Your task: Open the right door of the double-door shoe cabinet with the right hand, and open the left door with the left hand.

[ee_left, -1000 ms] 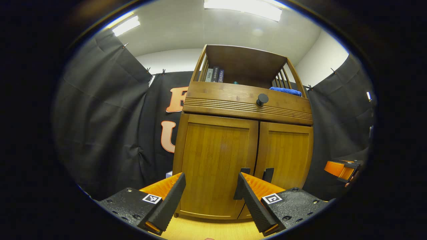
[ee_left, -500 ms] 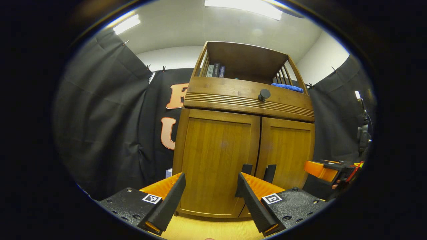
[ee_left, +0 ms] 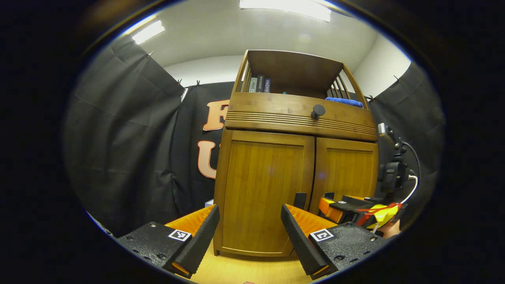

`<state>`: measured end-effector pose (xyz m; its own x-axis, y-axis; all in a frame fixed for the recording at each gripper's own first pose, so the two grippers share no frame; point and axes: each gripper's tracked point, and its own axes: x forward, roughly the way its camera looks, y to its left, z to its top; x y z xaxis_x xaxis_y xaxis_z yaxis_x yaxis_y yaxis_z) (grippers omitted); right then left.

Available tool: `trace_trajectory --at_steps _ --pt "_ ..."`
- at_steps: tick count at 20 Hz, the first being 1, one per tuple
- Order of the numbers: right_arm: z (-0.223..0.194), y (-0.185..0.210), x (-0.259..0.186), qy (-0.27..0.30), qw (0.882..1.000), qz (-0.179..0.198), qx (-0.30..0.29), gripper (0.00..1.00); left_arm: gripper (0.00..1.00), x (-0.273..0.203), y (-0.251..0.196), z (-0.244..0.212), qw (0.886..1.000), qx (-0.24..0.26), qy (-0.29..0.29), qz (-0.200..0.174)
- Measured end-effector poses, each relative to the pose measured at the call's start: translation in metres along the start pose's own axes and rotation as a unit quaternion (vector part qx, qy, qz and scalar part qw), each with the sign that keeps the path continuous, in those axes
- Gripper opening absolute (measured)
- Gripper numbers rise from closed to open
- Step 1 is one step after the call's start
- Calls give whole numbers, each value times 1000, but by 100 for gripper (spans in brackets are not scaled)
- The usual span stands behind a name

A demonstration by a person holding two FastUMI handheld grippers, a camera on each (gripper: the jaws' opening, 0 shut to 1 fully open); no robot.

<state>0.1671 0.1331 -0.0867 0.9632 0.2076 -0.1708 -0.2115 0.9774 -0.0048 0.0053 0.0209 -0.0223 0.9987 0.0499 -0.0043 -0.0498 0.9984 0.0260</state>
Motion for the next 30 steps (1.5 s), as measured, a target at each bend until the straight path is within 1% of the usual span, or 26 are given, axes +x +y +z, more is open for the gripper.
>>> trace_trajectory --at_steps 1,2,3,4,5,6,7,8,9,10,11,13,14,15,16,18,19,20,21,22,23,25,26,28,30 --pt "-4 -3 6 5 1000 -5 4 97 94 0 0 -2 1000 0 1 0" --pt "-9 -8 12 9 1000 -11 6 98 91 1 -2 -3 1000 0 3 0" --pt "-11 -10 17 10 1000 -17 6 98 94 0 -2 -5 1000 1 5 -1" --pt "-12 -12 22 13 1000 -24 5 89 98 0 -1 -6 1000 2 7 -1" --pt "-15 -12 28 17 999 -27 5 89 94 1 -1 -7 1000 2 7 -1" --pt "-18 -13 29 21 999 -32 6 88 94 2 -1 -8 1000 3 9 -2" --pt "-16 -14 29 15 999 -36 5 98 94 3 -2 -9 1000 3 10 -3" --pt "-16 -17 31 10 999 -36 1 89 95 3 -3 -8 1000 3 8 -4" --pt "-18 -19 32 10 999 -40 -6 94 95 4 -4 -7 1000 2 7 -5" --pt "-24 -21 32 17 998 -53 -16 93 94 5 -5 -8 1000 3 6 -7" --pt "-25 -20 33 16 998 -55 -20 87 94 6 -6 -7 1000 4 6 -9" --pt "-26 -18 33 18 998 -51 -19 90 94 6 -9 -7 1000 5 4 -16" --pt "-24 -16 34 19 998 -48 -18 89 95 6 -10 -6 1000 5 2 -18" --pt "-26 -13 35 23 999 -41 -19 85 95 5 -10 -5 1000 5 0 -19" --pt "-26 -3 36 30 999 -13 -12 84 95 5 -10 -3 1000 3 -3 -20" --pt "-35 7 40 49 999 5 3 60 94 4 -10 1 1000 0 -7 -21" --pt "-31 6 41 41 999 7 5 49 91 2 -9 2 1000 -1 -9 -22" --pt "-36 3 41 44 999 7 3 37 91 1 -9 3 1000 -1 -11 -22" --pt "-36 2 40 43 999 9 4 37 91 1 -8 4 1000 -2 -12 -21" --pt "-39 2 41 47 999 11 15 42 91 1 -7 3 1000 -3 -12 -22" --pt "-41 2 41 49 998 16 22 36 91 2 -8 3 1000 -5 -9 -25" --pt "-38 2 40 53 998 23 16 36 91 2 -9 3 999 -10 -8 -29" --pt "-37 3 39 51 998 21 7 31 91 2 -9 5 999 -10 -11 -29" --pt "-37 1 39 48 999 16 -8 31 91 2 -10 4 999 -8 -12 -31" --pt "-37 2 38 49 999 16 0 31 91 2 -10 4 999 -8 -11 -33"
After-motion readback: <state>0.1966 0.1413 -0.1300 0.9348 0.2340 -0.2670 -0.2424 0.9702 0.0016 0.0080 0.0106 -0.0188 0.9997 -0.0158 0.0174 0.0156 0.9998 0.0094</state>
